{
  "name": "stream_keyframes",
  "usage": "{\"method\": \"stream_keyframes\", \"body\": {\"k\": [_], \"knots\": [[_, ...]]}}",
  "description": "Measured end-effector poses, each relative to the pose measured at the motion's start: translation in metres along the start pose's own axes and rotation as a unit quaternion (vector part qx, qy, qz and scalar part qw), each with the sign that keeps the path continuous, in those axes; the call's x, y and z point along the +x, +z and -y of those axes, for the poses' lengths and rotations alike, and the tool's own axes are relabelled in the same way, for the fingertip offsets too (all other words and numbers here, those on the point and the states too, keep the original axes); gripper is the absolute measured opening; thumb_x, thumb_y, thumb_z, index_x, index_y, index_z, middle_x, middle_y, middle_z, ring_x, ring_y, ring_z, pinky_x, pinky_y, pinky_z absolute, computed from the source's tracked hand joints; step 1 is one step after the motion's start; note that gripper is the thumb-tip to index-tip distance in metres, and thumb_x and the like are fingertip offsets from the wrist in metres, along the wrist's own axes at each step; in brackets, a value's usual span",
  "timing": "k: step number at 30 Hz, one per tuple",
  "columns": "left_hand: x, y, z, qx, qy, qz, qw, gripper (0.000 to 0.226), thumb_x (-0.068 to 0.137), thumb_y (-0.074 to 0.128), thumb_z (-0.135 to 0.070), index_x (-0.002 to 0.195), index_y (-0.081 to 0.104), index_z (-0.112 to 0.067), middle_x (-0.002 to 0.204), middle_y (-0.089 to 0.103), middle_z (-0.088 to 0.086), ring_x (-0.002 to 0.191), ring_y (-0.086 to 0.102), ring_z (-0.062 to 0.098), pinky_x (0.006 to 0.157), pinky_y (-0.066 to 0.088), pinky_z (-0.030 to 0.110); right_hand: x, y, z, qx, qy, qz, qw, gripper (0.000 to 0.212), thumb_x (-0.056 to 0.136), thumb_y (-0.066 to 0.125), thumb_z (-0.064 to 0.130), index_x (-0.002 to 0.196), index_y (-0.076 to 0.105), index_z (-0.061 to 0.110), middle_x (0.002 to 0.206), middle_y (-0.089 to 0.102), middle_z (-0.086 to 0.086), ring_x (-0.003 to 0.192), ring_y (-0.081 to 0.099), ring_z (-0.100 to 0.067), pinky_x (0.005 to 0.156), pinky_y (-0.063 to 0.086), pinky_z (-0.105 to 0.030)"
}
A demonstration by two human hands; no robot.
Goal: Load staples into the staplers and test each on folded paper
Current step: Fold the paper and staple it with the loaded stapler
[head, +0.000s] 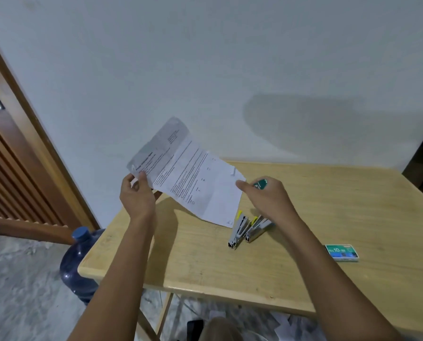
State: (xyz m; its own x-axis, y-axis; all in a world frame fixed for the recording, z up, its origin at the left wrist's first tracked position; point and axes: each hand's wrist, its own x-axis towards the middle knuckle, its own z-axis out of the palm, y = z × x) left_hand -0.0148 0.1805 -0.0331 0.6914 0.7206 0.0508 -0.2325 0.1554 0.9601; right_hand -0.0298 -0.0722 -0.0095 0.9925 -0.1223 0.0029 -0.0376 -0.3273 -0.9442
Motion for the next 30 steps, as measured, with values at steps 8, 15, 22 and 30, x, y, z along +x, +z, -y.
{"method": "stream_keyframes", "body": {"k": [8,15,22,30], "knots": [[-0.011,0.01,-0.043,-0.154,-0.025,0.036,0.987,0.005,0.101,0.055,-0.026,0.102,0.056,-0.03,0.102,0.067,-0.002,0.091,0.067,0.015,0.068,0.059,0.027,0.024,0.0,0.012,0.019,0.068,0.004,0.998,0.049,0.084,0.068,0.05,0.065,0.034,0.02,0.056,0.028,0.004,0.049,0.027,-0.017,0.052,0.027,-0.027],[-0.036,0.008,-0.05,-0.13,0.011,0.102,0.986,0.003,0.099,0.058,-0.024,0.1,0.058,-0.026,0.098,0.075,-0.002,0.1,0.071,0.02,0.08,0.06,0.036,0.001,0.006,0.002,0.159,0.06,-0.069,0.983,0.026,0.09,0.067,0.028,0.076,0.051,0.013,0.063,0.048,-0.003,0.053,0.041,-0.017,0.052,0.036,-0.027],[-0.076,-0.01,-0.043,0.053,0.166,0.334,0.926,0.008,0.094,0.066,-0.018,0.091,0.071,-0.023,0.092,0.074,-0.012,0.093,0.067,0.005,0.086,0.05,0.024,-0.022,0.003,-0.011,0.198,0.053,-0.066,0.977,0.022,0.09,0.066,0.028,0.097,0.065,0.006,0.084,0.067,0.001,0.07,0.059,-0.018,0.065,0.048,-0.031],[-0.079,-0.005,-0.052,0.169,0.14,0.264,0.939,0.033,0.086,0.069,-0.048,0.11,0.07,-0.025,0.111,0.071,-0.01,0.105,0.064,0.004,0.09,0.051,0.027,-0.047,-0.009,-0.002,0.203,0.017,0.015,0.979,0.011,0.088,0.063,0.02,0.082,0.063,0.011,0.072,0.064,-0.006,0.056,0.047,-0.018,0.042,0.032,-0.019]]}}
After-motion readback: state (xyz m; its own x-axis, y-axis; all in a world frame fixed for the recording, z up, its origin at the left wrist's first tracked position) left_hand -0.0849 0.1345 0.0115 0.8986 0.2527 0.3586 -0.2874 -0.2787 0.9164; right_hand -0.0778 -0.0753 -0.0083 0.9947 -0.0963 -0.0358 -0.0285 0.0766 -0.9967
